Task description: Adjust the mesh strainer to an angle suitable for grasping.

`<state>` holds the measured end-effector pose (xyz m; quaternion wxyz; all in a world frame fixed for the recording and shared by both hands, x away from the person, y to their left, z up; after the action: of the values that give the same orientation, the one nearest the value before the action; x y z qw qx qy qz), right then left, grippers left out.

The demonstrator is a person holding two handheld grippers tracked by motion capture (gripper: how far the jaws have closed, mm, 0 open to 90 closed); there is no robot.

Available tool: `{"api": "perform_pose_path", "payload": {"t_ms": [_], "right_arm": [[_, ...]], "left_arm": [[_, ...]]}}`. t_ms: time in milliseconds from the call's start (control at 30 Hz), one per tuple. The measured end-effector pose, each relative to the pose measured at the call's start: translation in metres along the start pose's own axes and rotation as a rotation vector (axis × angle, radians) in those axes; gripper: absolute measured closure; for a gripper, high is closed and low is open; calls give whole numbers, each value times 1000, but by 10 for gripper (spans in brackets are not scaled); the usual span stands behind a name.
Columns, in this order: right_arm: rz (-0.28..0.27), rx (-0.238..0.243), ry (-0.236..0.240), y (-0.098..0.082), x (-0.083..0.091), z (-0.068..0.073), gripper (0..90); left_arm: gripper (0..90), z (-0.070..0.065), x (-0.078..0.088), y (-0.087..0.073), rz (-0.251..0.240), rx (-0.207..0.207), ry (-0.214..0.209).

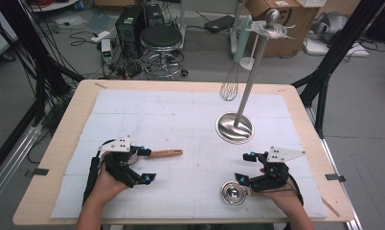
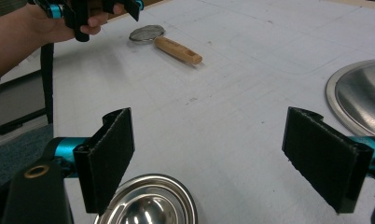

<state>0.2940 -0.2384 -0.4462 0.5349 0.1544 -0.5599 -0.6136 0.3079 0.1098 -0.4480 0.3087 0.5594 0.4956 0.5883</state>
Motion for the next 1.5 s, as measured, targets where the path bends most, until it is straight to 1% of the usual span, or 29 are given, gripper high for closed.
{"api": "perform_pose_path", "payload": {"t_ms": [167, 567, 633, 767, 867, 1033, 1100, 1167, 1200, 1300, 1367, 1500], "right_arm": [[1, -2, -2, -1, 1, 1, 160], [-3, 3, 1, 0, 1, 2, 160], [-4, 2, -1, 0, 1, 1, 160], [-3, 1, 3, 1, 1, 2, 160], [3, 4, 4, -1, 0, 2, 160], [2, 11, 3, 0, -1, 2, 160], [4, 14, 4, 1, -1, 2, 160], [9, 17, 3, 0, -1, 3, 160], [7, 15, 2, 0, -1, 3, 160], [-2, 17, 0, 1, 0, 2, 160], [-2, 9, 1, 1, 1, 2, 160], [-4, 9, 3, 2, 0, 3, 160]], "left_arm": [[18, 1, -2, 1, -3, -4, 0], [18, -3, -2, 2, 11, -13, -1], [18, -3, -1, 1, 17, -18, 4], [18, 0, 4, 1, 13, -11, 23], [18, 0, 4, 1, 17, -11, 34], [18, 2, 1, -2, 46, -14, 42], [18, 5, 2, -3, 50, -9, 53], [18, 7, 2, -3, 68, -5, 68], [18, 9, 2, -3, 81, -12, 72], [18, 10, 0, 0, 87, -16, 72], [18, 11, -3, 3, 97, -17, 76], [18, 19, -7, 7, 144, -11, 85]]}}
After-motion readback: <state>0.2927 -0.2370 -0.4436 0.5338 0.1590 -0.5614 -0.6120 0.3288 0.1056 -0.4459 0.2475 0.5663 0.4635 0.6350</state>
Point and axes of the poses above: each handheld gripper's, and its own axes: x roughly backward along the jaws, y roughly out of its top, z roughly to its left, the point moved 7 cm from there along -x, roughly forward along the jaws, and after that the axes turned 10 degrees about -x, right-handed, at the moved point
